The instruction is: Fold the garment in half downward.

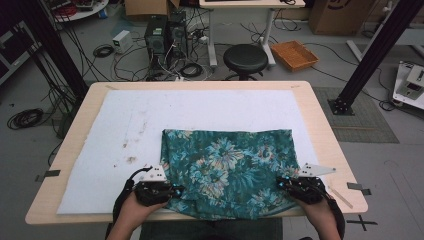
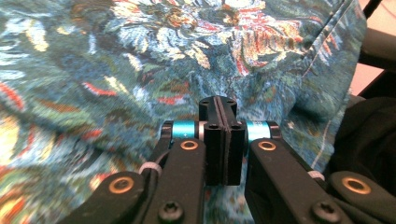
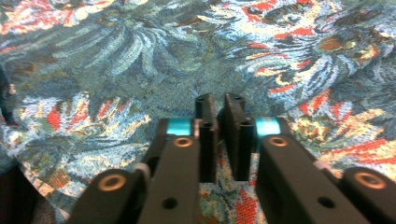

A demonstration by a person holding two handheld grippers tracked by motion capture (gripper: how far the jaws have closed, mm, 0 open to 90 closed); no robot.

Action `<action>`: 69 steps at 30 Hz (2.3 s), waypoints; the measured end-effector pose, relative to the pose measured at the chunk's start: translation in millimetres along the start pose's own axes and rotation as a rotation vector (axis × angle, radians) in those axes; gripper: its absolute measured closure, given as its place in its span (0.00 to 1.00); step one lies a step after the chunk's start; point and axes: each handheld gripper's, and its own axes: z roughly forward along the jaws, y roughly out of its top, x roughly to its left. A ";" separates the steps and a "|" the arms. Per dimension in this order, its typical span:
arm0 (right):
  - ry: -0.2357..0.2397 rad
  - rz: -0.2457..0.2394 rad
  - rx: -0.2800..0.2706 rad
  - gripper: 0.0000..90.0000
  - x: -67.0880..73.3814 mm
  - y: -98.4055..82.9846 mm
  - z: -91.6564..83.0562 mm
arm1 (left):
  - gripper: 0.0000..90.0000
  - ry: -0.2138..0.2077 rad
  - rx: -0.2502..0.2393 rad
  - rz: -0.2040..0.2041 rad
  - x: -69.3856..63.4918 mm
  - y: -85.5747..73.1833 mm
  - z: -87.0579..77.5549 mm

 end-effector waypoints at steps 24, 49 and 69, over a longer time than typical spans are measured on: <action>-0.228 0.330 -0.153 0.77 -133.4 63.2 33.8 | 0.96 0.101 -0.036 -0.038 0.1 -4.7 1.8; -0.206 0.256 -0.149 0.57 -122.6 67.9 19.7 | 0.63 0.150 -0.130 -0.118 8.7 -8.7 -19.9; -0.199 0.187 -0.172 0.55 -97.5 51.8 7.2 | 0.99 0.109 -0.068 -0.078 -5.8 -10.4 -12.6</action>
